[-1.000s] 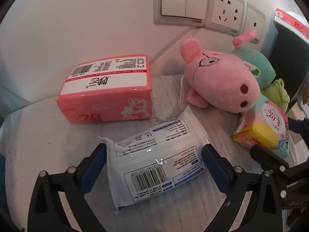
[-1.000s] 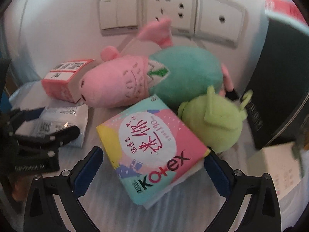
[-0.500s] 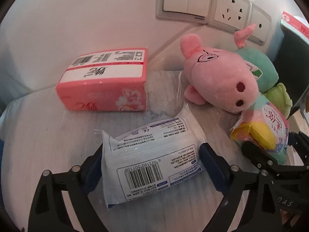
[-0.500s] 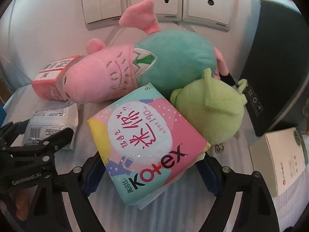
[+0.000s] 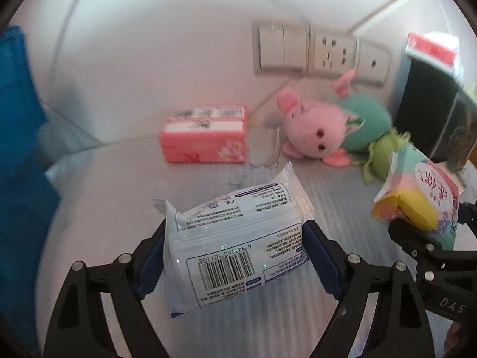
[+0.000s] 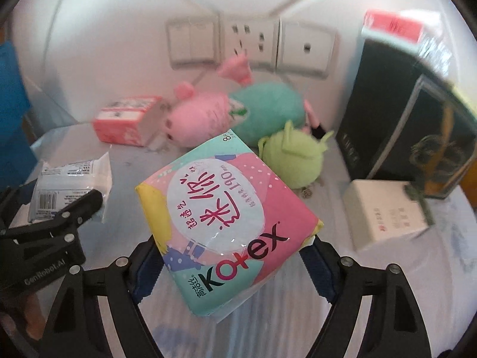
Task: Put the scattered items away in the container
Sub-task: 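Grasp the white wet-wipe pack with the left tool while the right grasps the Kotex pack, then carry the wet-wipe pack and Kotex pack over the blue crate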
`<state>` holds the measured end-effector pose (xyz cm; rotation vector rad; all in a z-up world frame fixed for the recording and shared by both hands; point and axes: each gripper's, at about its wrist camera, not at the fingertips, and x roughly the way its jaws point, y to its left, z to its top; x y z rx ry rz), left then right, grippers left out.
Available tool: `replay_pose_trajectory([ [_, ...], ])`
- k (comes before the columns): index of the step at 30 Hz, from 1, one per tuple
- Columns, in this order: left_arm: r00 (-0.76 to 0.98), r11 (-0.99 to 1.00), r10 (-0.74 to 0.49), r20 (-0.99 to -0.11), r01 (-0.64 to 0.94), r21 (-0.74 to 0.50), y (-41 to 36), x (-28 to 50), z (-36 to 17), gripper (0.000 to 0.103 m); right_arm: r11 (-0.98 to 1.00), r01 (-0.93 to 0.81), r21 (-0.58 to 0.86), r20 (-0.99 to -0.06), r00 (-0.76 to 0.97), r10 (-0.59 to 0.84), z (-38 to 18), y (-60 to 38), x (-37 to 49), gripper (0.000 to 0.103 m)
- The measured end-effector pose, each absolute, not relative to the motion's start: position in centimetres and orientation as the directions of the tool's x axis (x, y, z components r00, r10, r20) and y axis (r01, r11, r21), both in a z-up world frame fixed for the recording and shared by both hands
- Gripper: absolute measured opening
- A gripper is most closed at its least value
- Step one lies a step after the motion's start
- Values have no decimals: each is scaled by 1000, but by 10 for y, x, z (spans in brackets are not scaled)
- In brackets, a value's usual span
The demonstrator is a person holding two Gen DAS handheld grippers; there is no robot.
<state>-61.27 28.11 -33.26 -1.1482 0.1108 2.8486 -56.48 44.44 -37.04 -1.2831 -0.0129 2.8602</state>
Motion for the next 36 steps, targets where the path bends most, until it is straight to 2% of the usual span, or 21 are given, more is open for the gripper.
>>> replay_pose_trajectory([
  [6,-772,-995,-36,-634,-31,94,259,-581,-245,85,-998,61,5,-684,-728,-48,-274,410,-527,83],
  [10,-802,-995,-88,-591,48,83,222,-538,-172,85,-991,134,20,-639,-761,-116,-202,377,-506,83],
  [13,-817,-988,-153,-557,136,72,187,-500,-120,85,-977,210,25,-607,-774,-182,-154,342,-483,83],
  [20,-759,-936,-339,-556,333,117,82,-402,-30,85,-886,463,33,-547,-733,-404,-65,218,-429,83],
  [26,-664,-840,-513,-545,520,156,-37,-323,-16,85,-752,658,40,-561,-608,-562,-48,95,-387,83],
  [32,-564,-775,-577,-591,607,177,-130,-269,-40,86,-646,761,67,-614,-479,-628,-59,-18,-358,83],
  [36,-555,-772,-557,-618,621,138,-168,-257,-61,86,-612,790,33,-674,-434,-598,-72,-81,-343,83],
])
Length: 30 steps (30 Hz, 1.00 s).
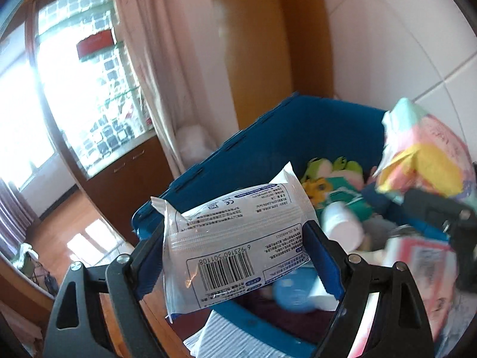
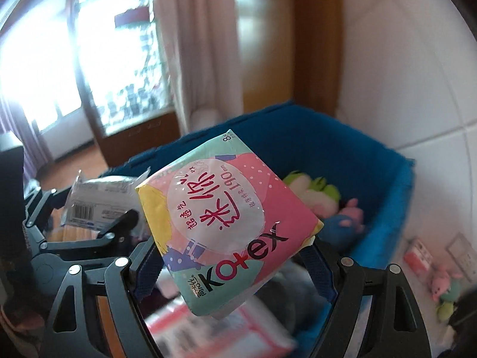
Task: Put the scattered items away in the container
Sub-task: 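Carry the wet-wipe pack and Kotex pack over the blue crate, then open both tools to drop the wipes and Kotex pack into the crate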
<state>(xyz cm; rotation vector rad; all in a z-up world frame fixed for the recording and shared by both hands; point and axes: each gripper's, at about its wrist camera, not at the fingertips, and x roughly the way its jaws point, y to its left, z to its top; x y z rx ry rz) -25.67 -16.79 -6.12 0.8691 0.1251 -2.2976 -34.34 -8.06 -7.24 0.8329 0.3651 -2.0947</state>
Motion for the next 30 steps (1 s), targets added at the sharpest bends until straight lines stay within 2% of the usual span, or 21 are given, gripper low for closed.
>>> replay_pose_trajectory([
  [10,-552,-793,-489,-675,604,80,-197,-262,-107,89,-652,758,-2,-773,-414,-479,-116,-135,-361,84],
  [14,-554,-790,-486,-676,609,69,-200,-265,-115,98,-659,753,3,-784,-407,-469,-124,-128,-366,86],
  [23,-566,-790,-509,-648,607,90,-204,-259,-109,101,-671,741,17,-754,-431,-495,-110,-120,-368,91],
  [30,-609,-789,-508,-609,612,47,-197,-238,-87,101,-687,726,26,-715,-467,-520,-86,-99,-363,91],
])
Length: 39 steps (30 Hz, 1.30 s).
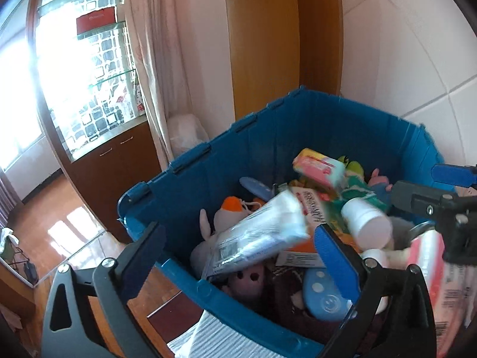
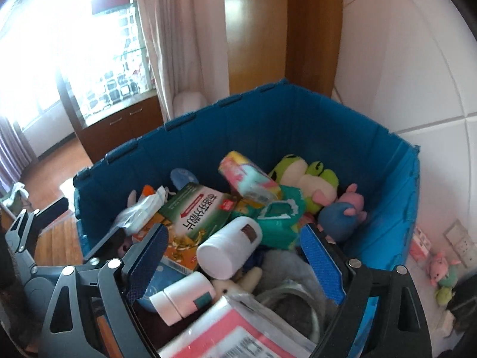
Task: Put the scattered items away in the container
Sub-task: 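Open both tools to drop the wipes and Kotex pack into the crate, then move both open tools back toward the items on the bed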
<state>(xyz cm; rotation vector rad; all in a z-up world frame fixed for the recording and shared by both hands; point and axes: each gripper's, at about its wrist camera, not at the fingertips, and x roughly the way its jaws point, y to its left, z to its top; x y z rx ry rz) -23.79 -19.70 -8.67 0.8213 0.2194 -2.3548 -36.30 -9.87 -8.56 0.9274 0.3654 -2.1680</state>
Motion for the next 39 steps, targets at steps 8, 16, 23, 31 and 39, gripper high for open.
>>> replay_pose_trajectory([
  [8,-671,-832,-481,-564,552,53,-155,-227,-58,101,-709,705,19,-688,-506,-521,-63,-63,-353,91],
  [16,-726,-878,-430,-536,475,62,-102,-244,-35,101,-775,632,15,-659,-576,-483,-41,-11,-353,91],
  [23,-784,-933,-335,-523,354,67,-21,-286,-11,101,-867,496,43,-630,-660,-409,-26,87,-371,91],
  [31,-827,-991,-134,-546,112,72,125,-361,-11,101,-968,246,49,-621,-751,-223,-30,265,-398,93],
  [39,-801,-989,42,-598,-119,91,254,-444,-72,101,-998,-61,35,-670,-742,22,-73,459,-422,103],
])
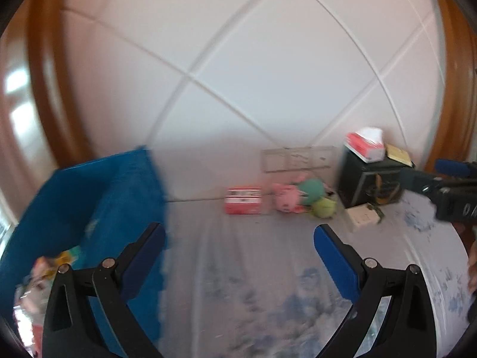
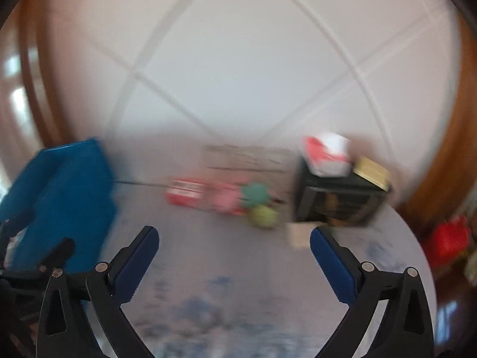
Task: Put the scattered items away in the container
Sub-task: 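Move both open tools back toward the items on the bed, then grasp the green alien plush with the left tool while the right grasps the white-green medicine box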
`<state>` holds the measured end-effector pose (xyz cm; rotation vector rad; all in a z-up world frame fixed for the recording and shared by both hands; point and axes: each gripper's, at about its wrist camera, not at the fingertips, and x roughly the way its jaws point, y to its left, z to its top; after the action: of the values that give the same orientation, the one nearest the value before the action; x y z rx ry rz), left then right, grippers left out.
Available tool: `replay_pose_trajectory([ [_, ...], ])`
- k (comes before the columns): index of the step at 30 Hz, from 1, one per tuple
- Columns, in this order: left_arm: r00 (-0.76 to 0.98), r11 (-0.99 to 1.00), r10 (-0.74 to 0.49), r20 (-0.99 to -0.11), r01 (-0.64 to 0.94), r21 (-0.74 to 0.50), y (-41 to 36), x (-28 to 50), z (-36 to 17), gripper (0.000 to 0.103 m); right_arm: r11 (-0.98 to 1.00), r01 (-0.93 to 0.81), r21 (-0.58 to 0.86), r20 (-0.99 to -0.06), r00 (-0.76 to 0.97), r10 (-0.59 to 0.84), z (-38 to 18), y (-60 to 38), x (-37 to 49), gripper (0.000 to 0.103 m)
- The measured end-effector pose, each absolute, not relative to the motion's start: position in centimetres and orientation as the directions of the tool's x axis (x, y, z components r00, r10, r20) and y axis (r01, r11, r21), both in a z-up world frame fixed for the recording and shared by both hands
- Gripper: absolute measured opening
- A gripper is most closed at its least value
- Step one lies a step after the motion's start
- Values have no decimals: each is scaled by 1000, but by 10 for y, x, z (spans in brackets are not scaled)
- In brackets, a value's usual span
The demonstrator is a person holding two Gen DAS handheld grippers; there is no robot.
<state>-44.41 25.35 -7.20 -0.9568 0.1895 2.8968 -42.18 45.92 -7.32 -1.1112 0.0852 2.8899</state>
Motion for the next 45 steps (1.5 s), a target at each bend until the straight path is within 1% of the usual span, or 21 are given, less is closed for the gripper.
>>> replay_pose_trajectory([
  [6,-748,-981,109,-655,-188,51,315,-502,-137,101,-973,-220,65,-736,-669,102,-141,559,-443,103],
  [11,-735,-983,123,-667,-180,17,359,-546,-207,101,-953,-295,71,-730,-667,152,-213,603,-462,102],
  [16,-696,-978,133,-706,-208,20,407,-596,-290,101,-933,-339,123,-765,-631,129,-300,634,-488,103],
  [19,-691,-975,147,-708,-222,15,431,-620,-319,101,-923,-361,136,-786,-606,121,-338,651,-494,103],
  [24,-690,-978,124,-713,-206,29,468,-666,-353,101,-923,-361,132,-800,-588,116,-371,668,-498,103],
  [28,-683,-982,99,-724,-184,39,484,-696,-378,101,-920,-361,153,-785,-610,109,-379,672,-513,103],
  [31,-659,-986,79,-748,-164,41,488,-721,-397,101,-922,-356,151,-770,-627,116,-384,668,-527,103],
  [33,-607,-983,98,-788,-181,17,491,-738,-408,101,-918,-362,161,-765,-633,116,-389,662,-535,103],
  [34,-585,-983,115,-803,-183,-7,490,-745,-410,95,-918,-363,161,-760,-639,119,-390,660,-537,103],
  [35,-594,-986,111,-797,-164,-15,488,-749,-409,81,-921,-357,158,-752,-648,122,-392,654,-540,103],
  [36,-601,-987,112,-791,-159,-19,486,-750,-408,77,-924,-351,153,-749,-651,123,-393,650,-543,103],
  [38,-610,-983,122,-783,-181,-13,486,-748,-406,56,-936,-323,139,-764,-636,106,-399,638,-554,103],
  [42,-625,-973,103,-774,-224,51,487,-734,-405,55,-949,-305,83,-788,-603,125,-410,618,-574,103],
  [44,-628,-965,109,-771,-254,71,486,-723,-405,54,-942,-334,37,-796,-580,175,-415,619,-576,103],
  [45,-629,-957,114,-769,-277,85,486,-714,-404,54,-927,-374,36,-794,-574,201,-416,628,-570,102],
])
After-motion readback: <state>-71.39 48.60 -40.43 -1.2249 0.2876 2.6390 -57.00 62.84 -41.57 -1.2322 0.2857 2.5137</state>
